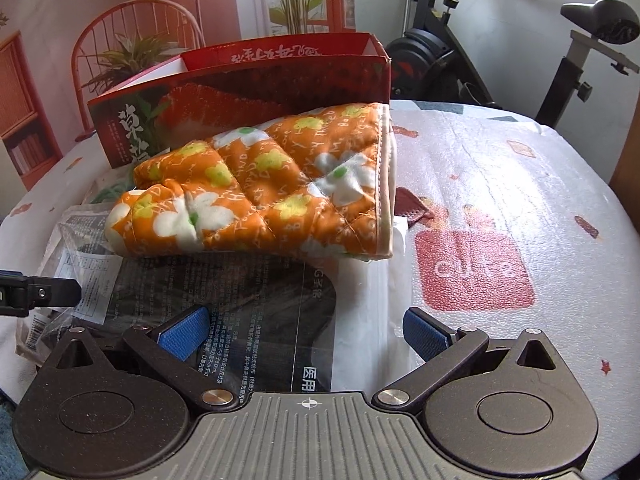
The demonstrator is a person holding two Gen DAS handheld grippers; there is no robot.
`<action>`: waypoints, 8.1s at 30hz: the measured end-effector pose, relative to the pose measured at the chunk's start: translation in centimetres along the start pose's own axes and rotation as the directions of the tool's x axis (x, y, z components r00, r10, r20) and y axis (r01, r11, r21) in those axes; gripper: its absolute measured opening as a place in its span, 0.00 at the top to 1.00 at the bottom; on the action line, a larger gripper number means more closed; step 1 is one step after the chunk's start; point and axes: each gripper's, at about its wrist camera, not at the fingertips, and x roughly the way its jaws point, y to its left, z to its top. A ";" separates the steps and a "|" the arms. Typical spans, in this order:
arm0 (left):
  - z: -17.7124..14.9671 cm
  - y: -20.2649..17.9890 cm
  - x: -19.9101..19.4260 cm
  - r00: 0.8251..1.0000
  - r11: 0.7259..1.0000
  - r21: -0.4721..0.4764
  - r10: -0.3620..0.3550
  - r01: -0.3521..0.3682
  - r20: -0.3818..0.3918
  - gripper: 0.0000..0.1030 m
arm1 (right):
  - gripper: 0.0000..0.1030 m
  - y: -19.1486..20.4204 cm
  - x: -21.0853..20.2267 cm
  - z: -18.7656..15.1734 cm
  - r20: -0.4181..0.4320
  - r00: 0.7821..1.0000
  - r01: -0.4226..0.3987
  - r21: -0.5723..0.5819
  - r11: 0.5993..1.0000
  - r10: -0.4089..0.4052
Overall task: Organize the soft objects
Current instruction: 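Move both open grippers down toward the items beside the red box, then close both grippers on the clear plastic bag holding a black item, then lift the clear bag with both grippers and carry it over the red box, then lower the clear bag into the red box and open both grippers, then close both grippers on the orange floral oven mitt, then carry the oven mitt with both grippers and lower it into the red box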
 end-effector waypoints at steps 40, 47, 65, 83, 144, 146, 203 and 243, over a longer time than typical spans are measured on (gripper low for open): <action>0.3 0.4 0.4 0.977 0.978 -0.024 -0.205 0.206 0.054 0.40 | 0.04 -0.9 0.6 1.4 0.063 0.991 -0.122 0.001 0.993 0.121; 0.2 0.6 0.3 0.977 0.978 -0.034 -0.203 0.206 0.062 0.45 | 0.08 -1.1 0.8 1.4 0.063 0.989 -0.135 0.018 0.991 0.133; 1.6 0.8 -2.4 0.968 0.975 0.020 -0.223 0.222 0.117 0.50 | 0.27 -2.5 -2.5 3.1 0.076 0.950 -0.309 0.074 0.948 0.304; 4.6 0.4 -8.0 0.916 0.981 0.123 -0.188 0.153 0.355 0.52 | 0.44 1.5 -8.9 8.9 0.255 0.947 -0.128 -0.262 0.957 0.197; 23.7 -2.0 7.8 0.990 0.974 0.176 -0.143 0.139 0.007 0.51 | 0.82 -0.9 10.2 26.6 -0.108 0.994 -0.040 -0.323 0.946 0.006; 23.7 -1.6 7.9 0.989 0.976 0.165 -0.149 0.145 0.015 0.51 | 0.82 -0.8 10.9 26.8 -0.121 0.993 -0.041 -0.320 0.947 0.002; 16.1 -1.1 0.3 0.935 0.934 0.151 -0.341 0.325 0.101 0.44 | 0.55 -2.9 0.6 22.7 0.088 0.982 -0.140 -0.236 0.962 0.164; 9.0 -1.6 3.5 0.937 0.945 -0.021 -0.322 0.328 0.133 0.80 | 0.90 -4.6 1.0 10.6 0.192 0.947 -0.278 0.078 0.958 0.259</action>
